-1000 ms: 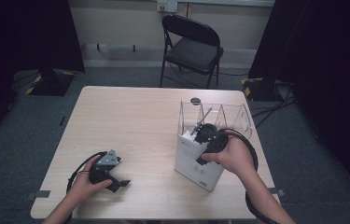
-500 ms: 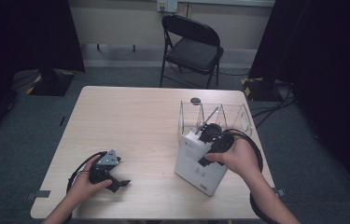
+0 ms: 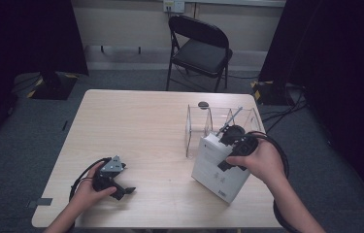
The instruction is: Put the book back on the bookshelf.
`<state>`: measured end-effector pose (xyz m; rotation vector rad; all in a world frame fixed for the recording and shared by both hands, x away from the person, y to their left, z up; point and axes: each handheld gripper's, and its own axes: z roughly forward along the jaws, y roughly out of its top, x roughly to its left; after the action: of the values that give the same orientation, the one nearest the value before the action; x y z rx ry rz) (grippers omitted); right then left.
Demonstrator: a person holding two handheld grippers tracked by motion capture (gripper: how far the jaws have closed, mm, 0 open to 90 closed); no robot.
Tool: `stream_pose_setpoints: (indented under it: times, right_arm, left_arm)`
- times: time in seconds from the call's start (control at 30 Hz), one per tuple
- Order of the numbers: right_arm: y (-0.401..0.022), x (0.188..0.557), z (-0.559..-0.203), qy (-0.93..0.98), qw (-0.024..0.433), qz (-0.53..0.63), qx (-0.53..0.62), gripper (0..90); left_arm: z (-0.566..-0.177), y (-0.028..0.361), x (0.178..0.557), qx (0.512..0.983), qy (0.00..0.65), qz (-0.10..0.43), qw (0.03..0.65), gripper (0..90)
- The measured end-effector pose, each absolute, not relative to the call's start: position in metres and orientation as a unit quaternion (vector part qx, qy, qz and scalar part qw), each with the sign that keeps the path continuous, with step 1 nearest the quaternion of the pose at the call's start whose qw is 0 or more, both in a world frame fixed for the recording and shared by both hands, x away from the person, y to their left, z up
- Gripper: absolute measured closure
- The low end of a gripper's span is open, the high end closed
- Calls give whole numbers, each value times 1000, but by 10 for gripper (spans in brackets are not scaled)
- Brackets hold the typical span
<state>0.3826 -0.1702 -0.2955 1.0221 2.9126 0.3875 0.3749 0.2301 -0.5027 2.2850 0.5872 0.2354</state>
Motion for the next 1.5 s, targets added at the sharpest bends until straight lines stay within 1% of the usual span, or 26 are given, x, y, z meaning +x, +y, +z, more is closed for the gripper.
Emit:
stream_pose_setpoints:
  times: [0.4,0.53,0.77,0.93,1.03,1.5]
  right_arm:
    - [-195,384,-284,923,27,127,362,522]
    - [-203,385,-283,919,22,126,373,522]
    - [-213,385,-282,912,27,130,388,522]
    - [-223,385,-283,903,22,129,409,522]
    - [-228,385,-284,901,30,127,414,523]
    - [-249,382,-284,889,34,127,439,523]
  left_arm:
    - [-503,230,375,893,230,92,376,0]
    - [-503,230,375,893,230,92,376,0]
    - [-503,230,375,893,230,92,376,0]
    - [-503,230,375,893,230,92,376,0]
    - [-503,230,375,893,230,92,376,0]
    - [-503,230,375,893,231,92,376,0]
